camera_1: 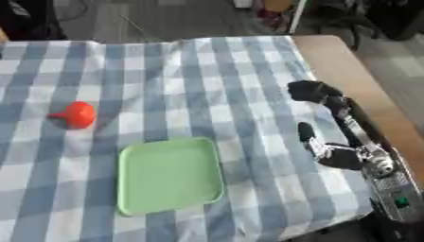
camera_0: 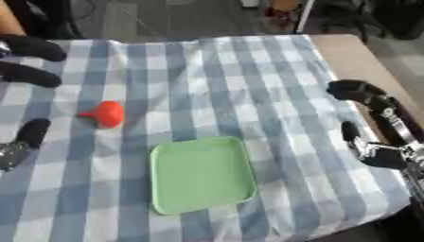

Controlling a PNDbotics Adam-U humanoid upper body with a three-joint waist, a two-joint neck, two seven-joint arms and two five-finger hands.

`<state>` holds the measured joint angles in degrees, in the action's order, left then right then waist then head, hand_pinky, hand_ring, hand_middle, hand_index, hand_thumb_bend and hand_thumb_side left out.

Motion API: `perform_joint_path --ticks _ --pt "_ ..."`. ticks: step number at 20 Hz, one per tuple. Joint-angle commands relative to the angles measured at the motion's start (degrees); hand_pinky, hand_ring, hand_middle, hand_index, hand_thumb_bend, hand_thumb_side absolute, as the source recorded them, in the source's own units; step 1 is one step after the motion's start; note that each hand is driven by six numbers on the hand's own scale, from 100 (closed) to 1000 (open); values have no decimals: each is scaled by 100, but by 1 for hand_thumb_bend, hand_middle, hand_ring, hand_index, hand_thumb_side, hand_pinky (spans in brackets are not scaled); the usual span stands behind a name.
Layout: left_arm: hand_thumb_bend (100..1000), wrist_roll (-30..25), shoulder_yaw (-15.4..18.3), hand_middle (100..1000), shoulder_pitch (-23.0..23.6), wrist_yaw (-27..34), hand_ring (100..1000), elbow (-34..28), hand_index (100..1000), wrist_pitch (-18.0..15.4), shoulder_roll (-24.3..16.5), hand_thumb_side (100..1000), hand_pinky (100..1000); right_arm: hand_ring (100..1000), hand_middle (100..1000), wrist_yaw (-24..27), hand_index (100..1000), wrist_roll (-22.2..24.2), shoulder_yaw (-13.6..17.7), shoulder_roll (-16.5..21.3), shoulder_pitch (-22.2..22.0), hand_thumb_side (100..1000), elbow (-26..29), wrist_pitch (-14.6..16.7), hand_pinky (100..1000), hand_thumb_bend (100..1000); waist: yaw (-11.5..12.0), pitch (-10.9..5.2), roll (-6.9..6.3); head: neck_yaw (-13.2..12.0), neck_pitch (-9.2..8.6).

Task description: Pick up objects on the table and place them in the box.

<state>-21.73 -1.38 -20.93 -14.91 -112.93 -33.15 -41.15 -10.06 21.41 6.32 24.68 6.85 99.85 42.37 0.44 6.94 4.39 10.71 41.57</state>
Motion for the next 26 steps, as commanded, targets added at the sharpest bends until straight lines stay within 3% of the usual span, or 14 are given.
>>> perform_joint_path --ticks 1,4,10,18,26 --pt "359 20 3 846 -142 -358 871 226 837 -34 -201 324 887 839 863 14 855 966 50 93 19 438 54 960 836 100 -6 -75 -25 60 -30" --pt "393 237 75 853 -314 -714 870 889 815 175 -117 373 878 838 863 16 855 971 52 91 9 438 48 960 836 100 -10 -80 -23 67 -31" --pt "354 974 229 857 -713 -1328 871 2194 788 679 129 380 874 839 863 16 854 972 61 85 6 437 41 960 836 100 11 -76 1 74 -45" --pt "360 1214 109 852 -811 -1849 869 2589 806 480 134 382 879 839 863 6 851 978 59 88 2 439 35 960 837 100 3 -66 6 71 -44" --pt "385 726 -171 850 -1094 -2147 872 3179 856 -18 98 442 890 839 863 24 850 998 42 93 11 439 31 960 837 100 -6 -75 12 45 -46"
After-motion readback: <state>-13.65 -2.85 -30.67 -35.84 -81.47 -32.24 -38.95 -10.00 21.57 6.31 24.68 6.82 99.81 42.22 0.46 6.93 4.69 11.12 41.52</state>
